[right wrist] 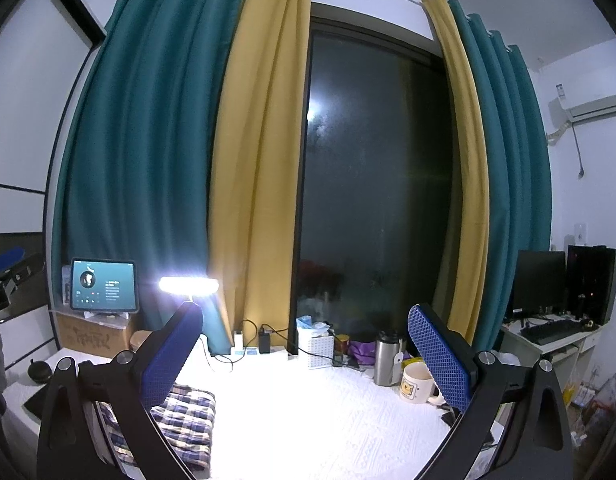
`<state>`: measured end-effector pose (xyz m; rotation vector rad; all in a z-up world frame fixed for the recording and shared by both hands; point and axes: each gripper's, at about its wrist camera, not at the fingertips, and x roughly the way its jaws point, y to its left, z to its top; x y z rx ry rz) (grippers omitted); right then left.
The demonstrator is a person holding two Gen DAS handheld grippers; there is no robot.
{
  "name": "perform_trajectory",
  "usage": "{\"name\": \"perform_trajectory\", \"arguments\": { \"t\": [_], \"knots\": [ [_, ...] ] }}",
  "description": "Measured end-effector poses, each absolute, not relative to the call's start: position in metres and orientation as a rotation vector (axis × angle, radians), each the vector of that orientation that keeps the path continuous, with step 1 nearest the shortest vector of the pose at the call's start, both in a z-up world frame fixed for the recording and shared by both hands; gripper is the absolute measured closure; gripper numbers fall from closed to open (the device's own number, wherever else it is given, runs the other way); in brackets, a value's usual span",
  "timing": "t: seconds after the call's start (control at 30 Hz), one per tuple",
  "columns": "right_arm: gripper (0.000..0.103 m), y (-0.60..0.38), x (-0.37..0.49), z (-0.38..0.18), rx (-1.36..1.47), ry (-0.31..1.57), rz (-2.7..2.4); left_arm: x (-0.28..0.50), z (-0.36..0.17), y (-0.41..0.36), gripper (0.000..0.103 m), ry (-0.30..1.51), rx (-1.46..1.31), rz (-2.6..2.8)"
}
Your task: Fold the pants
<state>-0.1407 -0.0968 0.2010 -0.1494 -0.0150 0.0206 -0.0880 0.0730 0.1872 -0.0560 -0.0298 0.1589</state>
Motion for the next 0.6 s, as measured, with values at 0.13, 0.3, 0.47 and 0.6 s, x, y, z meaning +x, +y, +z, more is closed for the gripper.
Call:
{"name": "perform_trajectory", "arguments": {
  "t": [0.13,0.3,0.47,0.6],
  "knots": [
    [0.000,-0.0965,-0.1408,0.2007,-0.149,-0.015,0.020,-0.0882,0.1871,0.0727,0.005,-0.029,-0.055,0.155],
    [0.000,-0.0968,-0.1408,0.2009,-0.150,-0.016,0.020,-0.0868,0.1868,0.0712,0.005,-0.020,-0.048,0.155],
    [0.000,-0.0968,-0.1404,0.2000,-0.151,-0.013,0.019,-0.0860,0.1871,0.0729,0.005,-0.011,-0.057,0.165],
    [0.000,-0.0985,-0.1404,0.1982,-0.150,-0.013,0.017,-0.0862,0.1874,0.0732,0.005,-0.009,-0.060,0.168]
  ]
}}
